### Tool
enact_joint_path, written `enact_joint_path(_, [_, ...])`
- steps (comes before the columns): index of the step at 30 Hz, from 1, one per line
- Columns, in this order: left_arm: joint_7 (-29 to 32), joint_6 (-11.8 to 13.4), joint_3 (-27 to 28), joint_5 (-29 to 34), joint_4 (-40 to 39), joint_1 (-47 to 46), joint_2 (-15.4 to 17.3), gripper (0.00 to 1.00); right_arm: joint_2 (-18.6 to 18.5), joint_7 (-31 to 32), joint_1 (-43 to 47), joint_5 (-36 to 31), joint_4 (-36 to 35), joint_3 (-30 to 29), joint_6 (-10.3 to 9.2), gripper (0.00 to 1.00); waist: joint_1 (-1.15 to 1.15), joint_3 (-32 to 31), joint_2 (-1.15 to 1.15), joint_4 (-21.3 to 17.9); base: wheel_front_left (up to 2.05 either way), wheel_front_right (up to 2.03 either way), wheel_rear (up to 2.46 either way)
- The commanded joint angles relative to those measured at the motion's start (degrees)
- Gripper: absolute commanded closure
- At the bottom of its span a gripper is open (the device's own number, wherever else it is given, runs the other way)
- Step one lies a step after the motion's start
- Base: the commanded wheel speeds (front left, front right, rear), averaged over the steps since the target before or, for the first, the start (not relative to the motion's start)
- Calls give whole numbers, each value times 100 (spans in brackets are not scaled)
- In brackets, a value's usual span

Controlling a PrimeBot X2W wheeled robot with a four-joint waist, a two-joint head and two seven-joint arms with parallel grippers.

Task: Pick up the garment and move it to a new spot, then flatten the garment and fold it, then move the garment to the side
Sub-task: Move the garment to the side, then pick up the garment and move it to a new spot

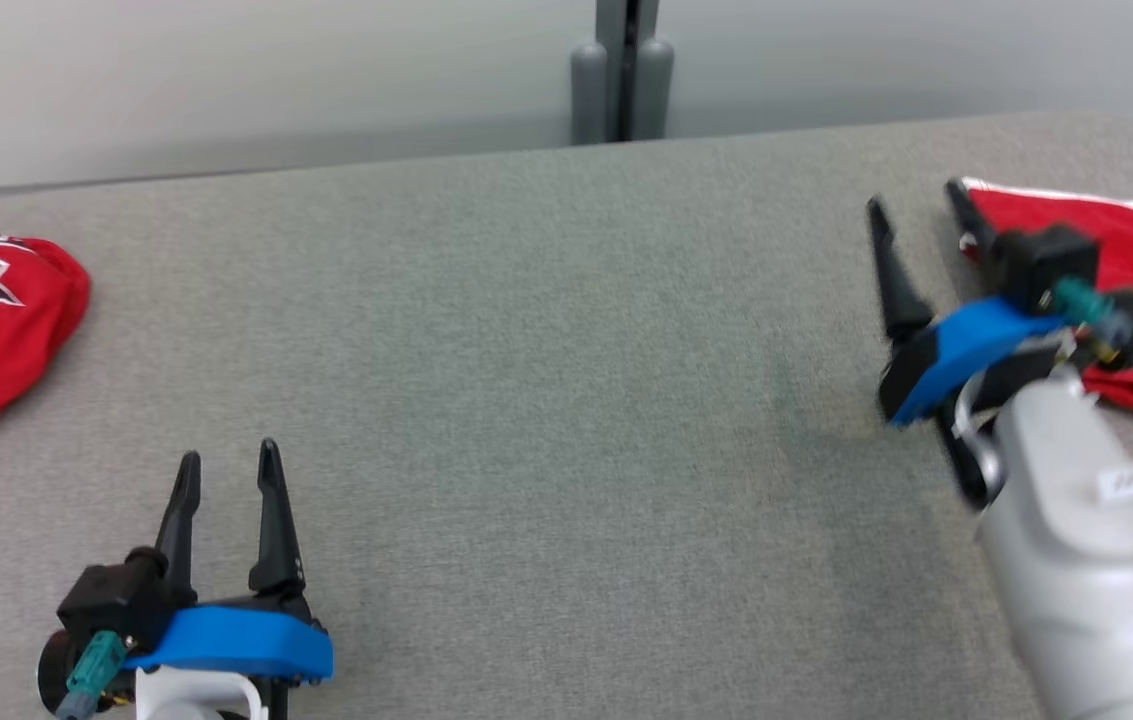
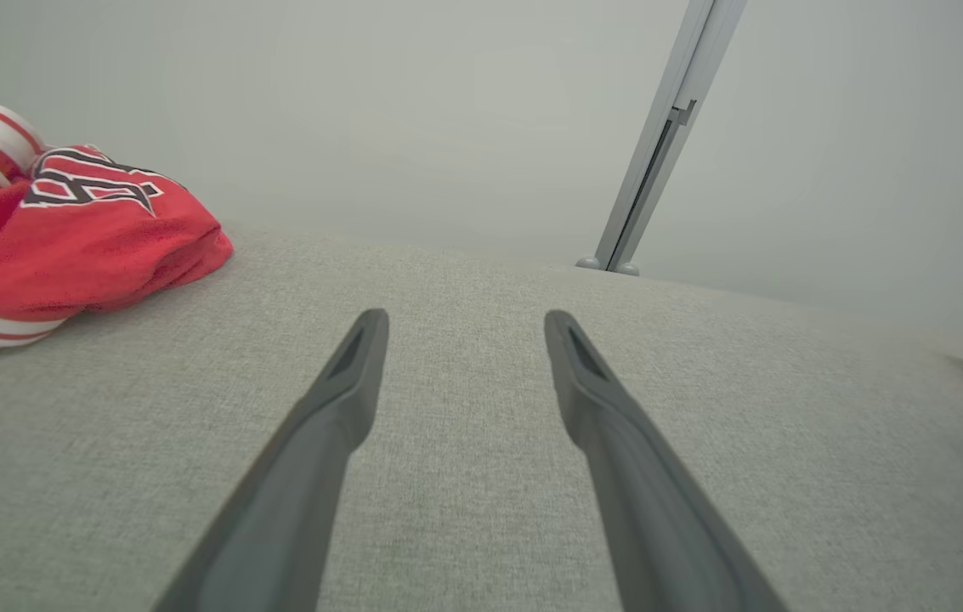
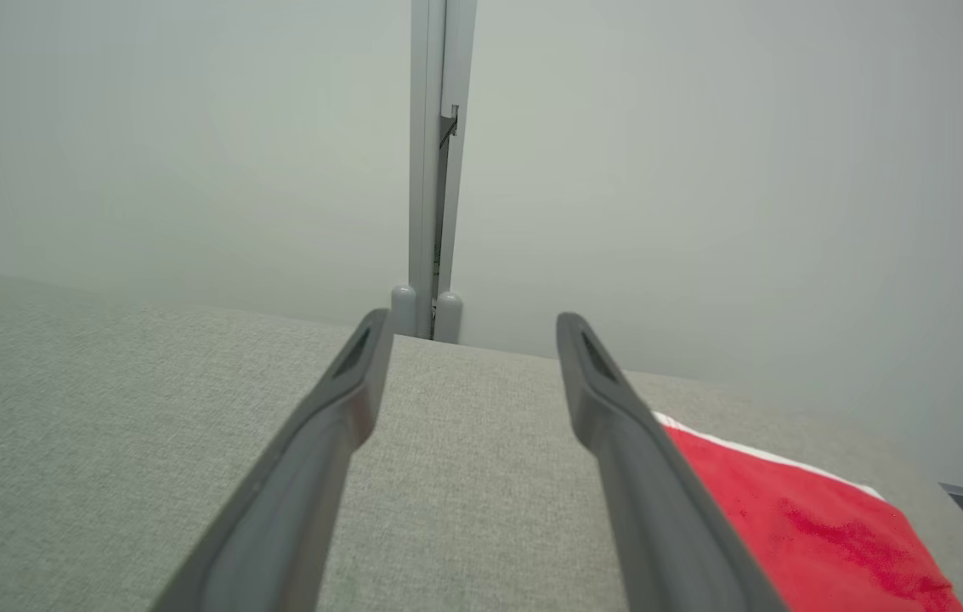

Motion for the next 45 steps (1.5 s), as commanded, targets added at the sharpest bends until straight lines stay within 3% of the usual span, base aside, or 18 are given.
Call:
enact_joint_path(1, [-62,34,34,-62,145,152,-49,0,280,-24,696,-186,-573,-180,0,0,1,-203,0,109,0,0,0])
enact_joint_path(7, [-110,55,19,-102,322,367,-126,0,563,-23,2085,-353,-1700,-335,1,0,1,-499,0,377,0,0,0])
enact_joint_path(16, [-127,77,-73,-99,438,585,-192,0,564,-25,3468,180,-2726,77,0,0,1,-646,0,515,0,0,0])
enact_joint_path(39, [-102,111,-180,-170,378,601,-144,0,566,7,3780,380,-2909,68,1,0,1,-642,0,485,0,0,0])
enact_joint_path(45, [-77,91,-263,-165,410,494,-169,0,568,23,3796,293,-2945,30,1,0,1,-660,0,784,0,0,0])
